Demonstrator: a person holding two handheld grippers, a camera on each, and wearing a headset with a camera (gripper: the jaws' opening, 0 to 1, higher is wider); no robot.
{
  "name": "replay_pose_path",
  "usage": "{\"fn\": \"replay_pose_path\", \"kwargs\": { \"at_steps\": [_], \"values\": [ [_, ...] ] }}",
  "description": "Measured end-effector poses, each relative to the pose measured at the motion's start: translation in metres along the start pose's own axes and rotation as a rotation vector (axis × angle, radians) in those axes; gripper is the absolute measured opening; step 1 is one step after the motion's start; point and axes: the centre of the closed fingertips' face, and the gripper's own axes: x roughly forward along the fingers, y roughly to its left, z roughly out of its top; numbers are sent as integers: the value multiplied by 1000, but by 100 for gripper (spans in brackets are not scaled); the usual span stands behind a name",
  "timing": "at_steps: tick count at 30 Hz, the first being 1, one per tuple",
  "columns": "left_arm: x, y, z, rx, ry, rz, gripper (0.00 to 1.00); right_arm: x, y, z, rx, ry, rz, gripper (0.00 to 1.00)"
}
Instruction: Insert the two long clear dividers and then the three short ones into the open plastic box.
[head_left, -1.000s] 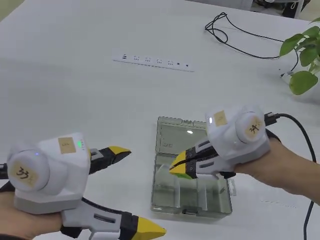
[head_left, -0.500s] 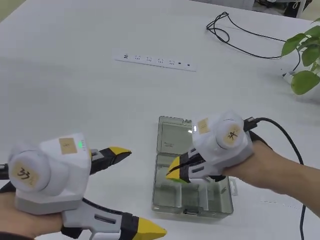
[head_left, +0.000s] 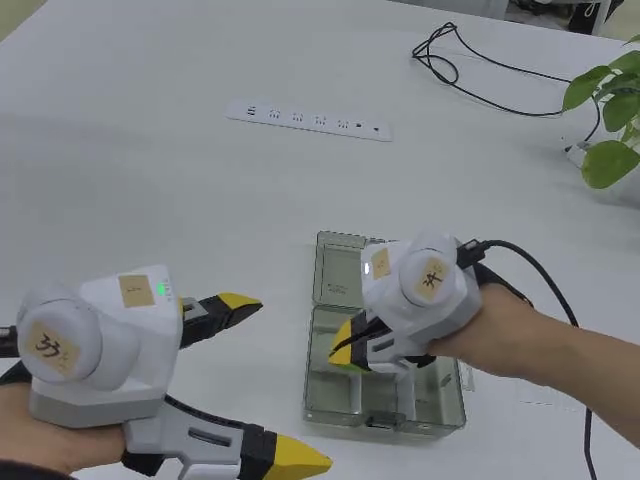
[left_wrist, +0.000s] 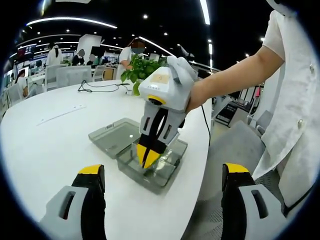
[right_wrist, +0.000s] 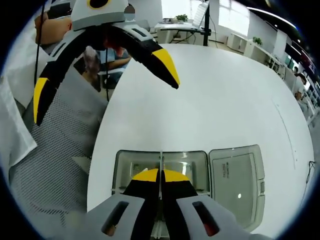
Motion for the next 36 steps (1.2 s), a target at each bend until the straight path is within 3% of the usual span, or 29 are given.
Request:
{"fn": "replay_pose_path", "kwargs": {
  "at_steps": [15,28,36],
  "values": [
    [-1,0,-2,4,9,2,99,-1,-1,-1,-2,4,-15,3],
    [-3,0,0,12,8,11,99,-27,-9,16,94,-112,-59,13],
    [-5,0,1,17,5,16,100,-49,-10,18,123,-161,-90,18]
  ]
}}
